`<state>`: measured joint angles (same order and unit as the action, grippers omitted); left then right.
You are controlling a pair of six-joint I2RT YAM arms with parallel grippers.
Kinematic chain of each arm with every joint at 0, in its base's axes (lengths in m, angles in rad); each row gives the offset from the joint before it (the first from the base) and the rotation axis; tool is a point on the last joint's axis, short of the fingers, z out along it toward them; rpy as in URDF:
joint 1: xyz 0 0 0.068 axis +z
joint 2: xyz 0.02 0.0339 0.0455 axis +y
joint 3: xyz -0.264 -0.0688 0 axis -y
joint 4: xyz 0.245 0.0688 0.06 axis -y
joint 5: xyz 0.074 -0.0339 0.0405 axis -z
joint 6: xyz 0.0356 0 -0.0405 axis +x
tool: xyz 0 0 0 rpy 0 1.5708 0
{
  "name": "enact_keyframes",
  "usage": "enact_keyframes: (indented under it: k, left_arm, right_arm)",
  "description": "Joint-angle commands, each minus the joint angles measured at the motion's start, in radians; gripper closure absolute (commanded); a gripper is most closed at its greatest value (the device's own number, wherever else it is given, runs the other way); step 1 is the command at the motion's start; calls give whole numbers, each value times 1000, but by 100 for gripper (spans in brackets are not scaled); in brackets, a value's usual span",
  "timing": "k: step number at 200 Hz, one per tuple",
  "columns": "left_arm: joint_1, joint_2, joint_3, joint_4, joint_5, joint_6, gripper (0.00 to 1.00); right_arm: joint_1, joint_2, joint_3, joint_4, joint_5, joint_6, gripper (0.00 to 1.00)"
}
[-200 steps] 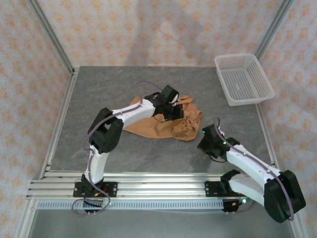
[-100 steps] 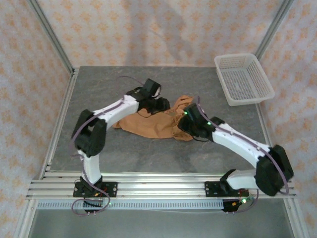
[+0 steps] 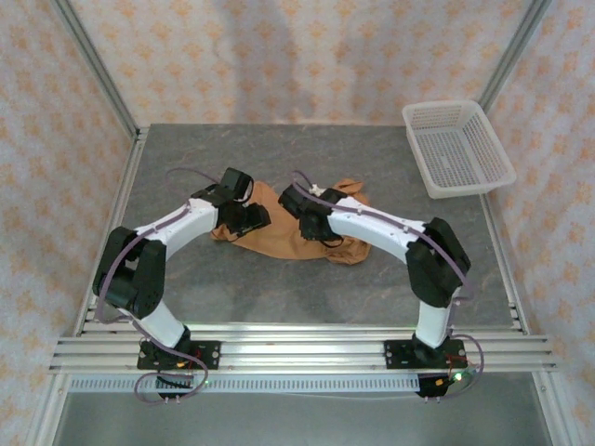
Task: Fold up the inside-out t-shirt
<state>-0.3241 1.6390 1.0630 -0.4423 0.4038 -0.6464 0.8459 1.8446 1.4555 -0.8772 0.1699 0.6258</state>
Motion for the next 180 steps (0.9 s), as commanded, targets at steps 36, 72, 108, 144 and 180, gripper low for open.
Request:
enact_keyframes:
  k: [36, 72, 108, 144, 180]
  left_arm:
    - [37, 45, 3, 77, 40, 1, 56]
    - [66, 81, -2, 101, 46, -8, 57]
    - [110, 143, -17, 131, 49, -21, 57]
    - [157, 197, -29, 126, 49, -22, 58]
    - [214, 207, -50, 115, 43, -16, 59]
  right_arm:
    - [5, 109, 71, -143, 139, -55, 59]
    - [5, 155, 79, -146, 149, -63, 61]
    - [5, 138, 124, -206, 193, -70, 100]
    - [4, -66, 143, -273, 223, -103, 100]
    - [-77, -401, 31, -211, 171, -110, 100]
